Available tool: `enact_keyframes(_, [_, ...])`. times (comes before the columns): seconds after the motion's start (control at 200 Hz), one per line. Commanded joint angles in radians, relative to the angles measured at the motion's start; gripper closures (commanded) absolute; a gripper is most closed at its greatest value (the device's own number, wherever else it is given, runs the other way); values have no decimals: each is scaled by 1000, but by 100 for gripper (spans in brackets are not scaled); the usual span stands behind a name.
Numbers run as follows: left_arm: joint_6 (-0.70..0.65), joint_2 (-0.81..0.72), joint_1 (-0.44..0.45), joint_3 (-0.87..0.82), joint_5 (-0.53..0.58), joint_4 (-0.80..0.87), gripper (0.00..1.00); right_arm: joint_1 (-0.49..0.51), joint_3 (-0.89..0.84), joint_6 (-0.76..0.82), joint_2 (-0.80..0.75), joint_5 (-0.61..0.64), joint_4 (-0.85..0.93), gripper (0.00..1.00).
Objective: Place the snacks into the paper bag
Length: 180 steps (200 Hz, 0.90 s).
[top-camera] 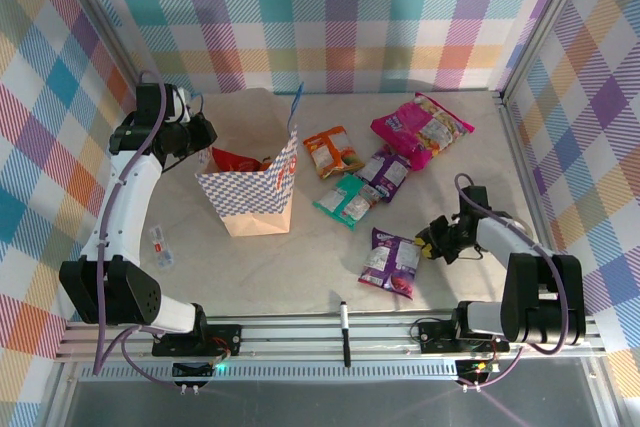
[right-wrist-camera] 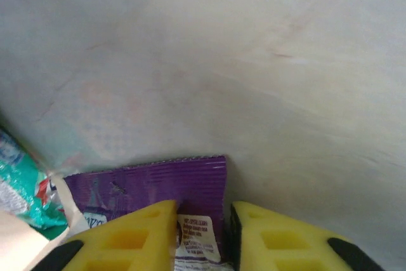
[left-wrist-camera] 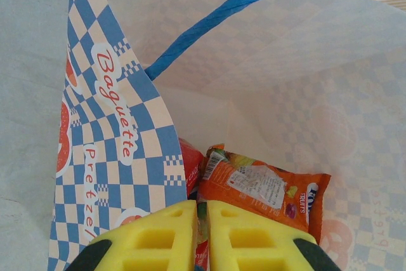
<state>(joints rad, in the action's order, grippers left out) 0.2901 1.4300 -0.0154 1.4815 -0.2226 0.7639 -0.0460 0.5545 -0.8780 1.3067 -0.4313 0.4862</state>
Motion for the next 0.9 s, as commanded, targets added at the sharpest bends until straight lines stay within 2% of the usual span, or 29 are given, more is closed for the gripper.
enact_keyframes(0.0, [-20, 6, -4, -18, 26, 46, 87, 3, 26, 17, 6, -3, -5, 89])
enact_keyframes(0.165, [-19, 7, -4, -15, 25, 46, 86, 3, 40, 40, -2, 5, 17, 100])
enact_keyframes(0.39, [-12, 4, -4, -9, 16, 41, 86, 9, 106, 74, -6, -3, 51, 100])
enact_keyframes(0.7, [9, -20, -3, -1, -9, 23, 86, 63, 241, 114, -48, 71, 138, 100])
enact_keyframes(0.895, [23, -39, -1, 12, -29, 20, 78, 119, 332, 134, -60, 116, 186, 100])
